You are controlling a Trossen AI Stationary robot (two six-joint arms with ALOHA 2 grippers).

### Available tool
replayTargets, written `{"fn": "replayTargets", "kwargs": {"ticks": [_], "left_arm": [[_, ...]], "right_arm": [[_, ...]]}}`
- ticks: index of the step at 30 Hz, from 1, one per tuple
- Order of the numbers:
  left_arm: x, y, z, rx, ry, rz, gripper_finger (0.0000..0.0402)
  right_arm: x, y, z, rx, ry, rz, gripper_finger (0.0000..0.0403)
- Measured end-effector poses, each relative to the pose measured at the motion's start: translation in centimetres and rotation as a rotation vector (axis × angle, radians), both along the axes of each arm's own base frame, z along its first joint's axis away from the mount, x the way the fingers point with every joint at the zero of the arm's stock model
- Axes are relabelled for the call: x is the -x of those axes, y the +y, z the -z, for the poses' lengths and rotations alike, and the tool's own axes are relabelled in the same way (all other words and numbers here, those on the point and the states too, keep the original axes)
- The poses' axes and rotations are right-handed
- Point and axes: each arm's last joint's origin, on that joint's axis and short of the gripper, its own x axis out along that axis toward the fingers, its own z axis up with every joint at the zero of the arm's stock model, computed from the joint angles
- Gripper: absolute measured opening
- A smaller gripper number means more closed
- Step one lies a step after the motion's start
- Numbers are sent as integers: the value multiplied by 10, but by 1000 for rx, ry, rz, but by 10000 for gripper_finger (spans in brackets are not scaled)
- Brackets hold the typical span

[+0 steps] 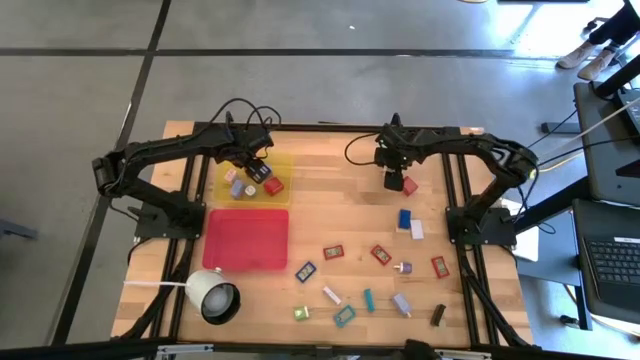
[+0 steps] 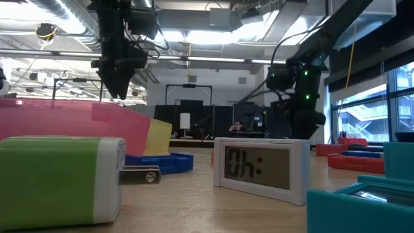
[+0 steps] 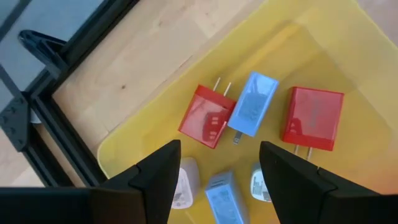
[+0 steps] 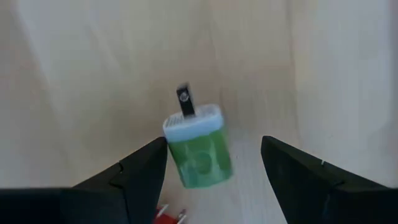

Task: Pick & Place Office items
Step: Put the green charger adapter into the yellow bin

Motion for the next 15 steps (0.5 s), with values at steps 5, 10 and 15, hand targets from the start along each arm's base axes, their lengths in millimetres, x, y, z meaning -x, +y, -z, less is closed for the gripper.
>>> {"fn": "replayTargets", "kwargs": {"ticks": [5, 10, 15], "left_arm": [[0, 1, 0, -22, 3, -5, 215], [-2, 2, -1, -34, -19, -5, 213], [-5, 4, -2, -65, -45, -10, 204]], "right_arm": [[-1, -4, 14, -27, 48, -6, 262], [-2, -3, 16, -32, 55, -13, 234], [-2, -1, 16, -44, 54, 11, 166]]}}
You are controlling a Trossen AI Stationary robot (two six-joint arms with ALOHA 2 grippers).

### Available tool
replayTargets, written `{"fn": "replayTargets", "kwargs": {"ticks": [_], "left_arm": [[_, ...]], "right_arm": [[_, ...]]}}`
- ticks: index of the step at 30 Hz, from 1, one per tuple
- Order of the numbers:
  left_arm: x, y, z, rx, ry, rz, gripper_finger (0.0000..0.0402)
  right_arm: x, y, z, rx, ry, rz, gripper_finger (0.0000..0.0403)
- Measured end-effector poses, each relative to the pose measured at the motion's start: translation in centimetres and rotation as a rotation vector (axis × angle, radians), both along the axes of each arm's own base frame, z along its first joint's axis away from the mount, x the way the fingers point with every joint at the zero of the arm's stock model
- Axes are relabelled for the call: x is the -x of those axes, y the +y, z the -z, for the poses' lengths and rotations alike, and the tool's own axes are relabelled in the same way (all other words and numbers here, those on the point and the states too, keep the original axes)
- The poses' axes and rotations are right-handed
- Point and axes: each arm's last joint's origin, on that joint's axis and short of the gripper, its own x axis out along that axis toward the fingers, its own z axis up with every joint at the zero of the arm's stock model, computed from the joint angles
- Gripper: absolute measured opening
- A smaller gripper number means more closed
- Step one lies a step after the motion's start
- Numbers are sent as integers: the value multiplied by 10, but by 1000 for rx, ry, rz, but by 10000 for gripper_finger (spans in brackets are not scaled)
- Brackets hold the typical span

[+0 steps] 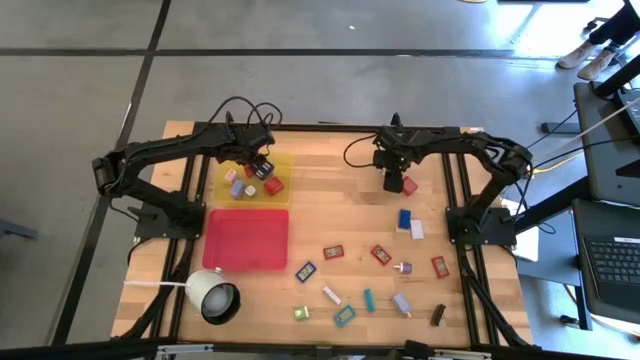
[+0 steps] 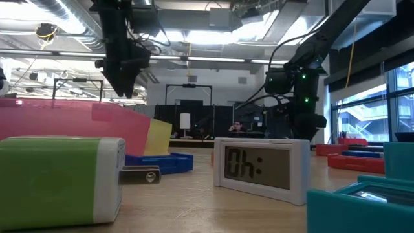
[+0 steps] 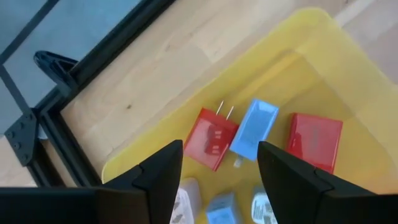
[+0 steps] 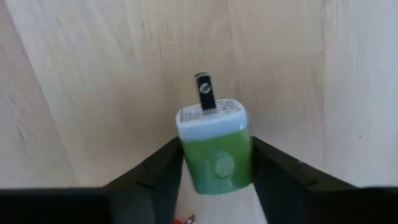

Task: Pick & Place Office items
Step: Put the green charger adapter into the yellow bin

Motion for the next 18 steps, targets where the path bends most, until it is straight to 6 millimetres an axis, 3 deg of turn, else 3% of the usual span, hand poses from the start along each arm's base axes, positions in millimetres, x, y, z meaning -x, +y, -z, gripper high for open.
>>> {"fn": "replayTargets", "kwargs": {"ticks": [3, 7, 10, 18], "left_arm": [[-3, 1, -1, -13, -35, 2, 200], [-7, 2, -2, 4, -94, 24, 196], [-13, 4, -4, 19, -177, 48, 196], [-42, 6, -22, -9, -545, 160, 204]], "right_arm": [[0, 0, -1, 2, -9, 28, 132], [-4, 4, -11, 45, -50, 35, 133], [-13, 8, -32, 108, -153, 25, 133], [-47, 34, -64, 242, -437, -99, 152]]}}
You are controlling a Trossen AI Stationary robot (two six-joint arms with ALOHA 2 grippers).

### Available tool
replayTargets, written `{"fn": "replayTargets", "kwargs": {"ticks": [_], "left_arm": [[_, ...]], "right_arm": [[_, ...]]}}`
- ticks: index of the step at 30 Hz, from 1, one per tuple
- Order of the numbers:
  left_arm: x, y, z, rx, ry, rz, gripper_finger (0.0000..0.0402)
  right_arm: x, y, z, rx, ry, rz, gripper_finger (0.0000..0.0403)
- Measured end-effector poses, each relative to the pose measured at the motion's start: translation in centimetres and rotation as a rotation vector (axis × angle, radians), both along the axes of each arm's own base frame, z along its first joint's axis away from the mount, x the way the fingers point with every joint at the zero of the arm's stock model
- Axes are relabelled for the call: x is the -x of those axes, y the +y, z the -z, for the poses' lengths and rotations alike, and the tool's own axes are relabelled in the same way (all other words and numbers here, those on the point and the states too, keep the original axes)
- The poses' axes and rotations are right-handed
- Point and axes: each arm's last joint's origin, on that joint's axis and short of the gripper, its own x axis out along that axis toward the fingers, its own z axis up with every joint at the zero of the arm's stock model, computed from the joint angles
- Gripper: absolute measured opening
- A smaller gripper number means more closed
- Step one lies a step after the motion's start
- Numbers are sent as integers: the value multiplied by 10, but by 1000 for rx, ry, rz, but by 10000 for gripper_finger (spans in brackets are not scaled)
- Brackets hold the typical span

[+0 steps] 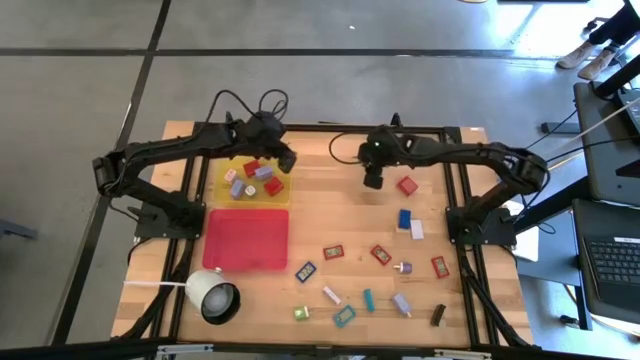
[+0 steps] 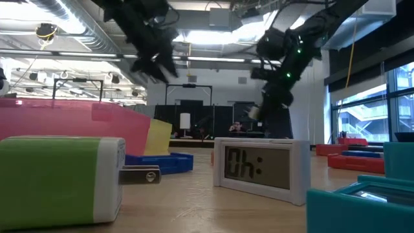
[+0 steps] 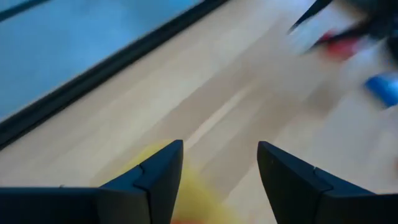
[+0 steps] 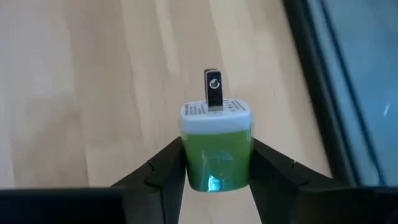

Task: Pick & Place Office items
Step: Put the green charger adapter into the yellow bin

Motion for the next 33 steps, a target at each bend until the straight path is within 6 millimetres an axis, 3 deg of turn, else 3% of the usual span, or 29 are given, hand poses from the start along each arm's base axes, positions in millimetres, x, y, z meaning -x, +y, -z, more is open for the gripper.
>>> {"fn": "replayTargets", "kwargs": {"ticks": [8, 17, 33], "left_arm": [[-20, -7, -19, -39, -261, 113, 253], [-43, -11, -6, 22, -329, 90, 317], [-81, -1, 21, 221, -527, 60, 328]], "right_arm": [[-33, 27, -21, 166, -246, -187, 141], [-48, 45, -38, 261, -423, -274, 149], [-50, 51, -39, 388, -373, -168, 149]]}}
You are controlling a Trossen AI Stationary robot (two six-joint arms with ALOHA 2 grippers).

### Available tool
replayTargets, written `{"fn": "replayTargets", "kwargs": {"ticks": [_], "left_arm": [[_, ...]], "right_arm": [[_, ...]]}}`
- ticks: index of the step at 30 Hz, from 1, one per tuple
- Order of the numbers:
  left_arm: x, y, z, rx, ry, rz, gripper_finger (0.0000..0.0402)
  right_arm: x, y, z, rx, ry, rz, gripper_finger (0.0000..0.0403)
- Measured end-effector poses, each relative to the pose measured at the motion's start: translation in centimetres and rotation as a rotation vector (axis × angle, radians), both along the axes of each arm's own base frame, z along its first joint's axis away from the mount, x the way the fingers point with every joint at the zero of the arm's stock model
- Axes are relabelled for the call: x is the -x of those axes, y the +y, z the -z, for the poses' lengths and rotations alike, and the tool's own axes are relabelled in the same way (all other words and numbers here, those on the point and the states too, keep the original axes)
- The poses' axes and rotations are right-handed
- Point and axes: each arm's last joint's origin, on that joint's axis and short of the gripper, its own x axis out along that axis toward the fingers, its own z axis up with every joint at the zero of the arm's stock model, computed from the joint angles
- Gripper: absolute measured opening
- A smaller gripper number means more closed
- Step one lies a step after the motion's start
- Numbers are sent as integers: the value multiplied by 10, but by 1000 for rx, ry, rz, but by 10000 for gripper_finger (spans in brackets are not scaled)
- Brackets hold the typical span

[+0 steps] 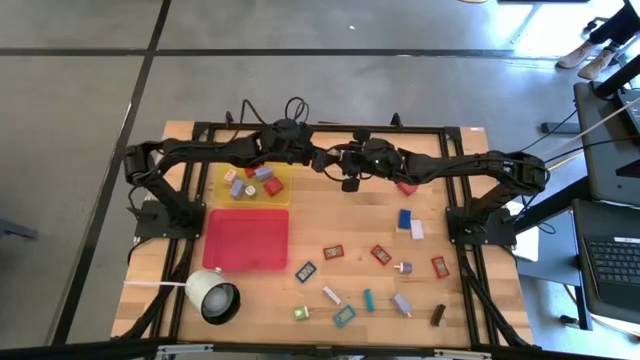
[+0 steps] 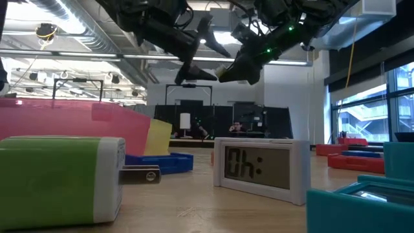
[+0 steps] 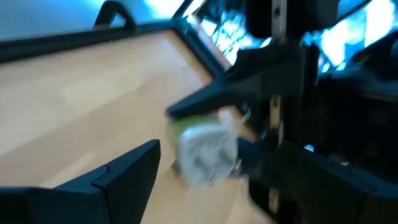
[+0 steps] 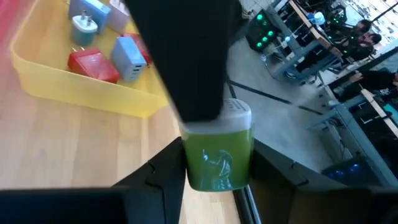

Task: Pick & Place Office items
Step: Put the green charger adapter into the yellow bin

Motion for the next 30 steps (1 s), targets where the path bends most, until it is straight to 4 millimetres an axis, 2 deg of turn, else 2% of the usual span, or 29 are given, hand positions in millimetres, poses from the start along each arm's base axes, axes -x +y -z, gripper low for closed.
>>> {"fn": "replayTargets", "kwargs": {"ticks": [5, 14, 30], "left_arm": [[-9, 4, 6, 7, -35, -7, 327], [-14, 6, 10, 11, -20, -16, 306], [-13, 7, 11, 5, -6, -27, 150]], "right_arm": [[1, -1, 0, 27, 10, 60, 149], [1, 1, 0, 15, 17, 18, 149], [1, 1, 1, 18, 21, 30, 149]]}}
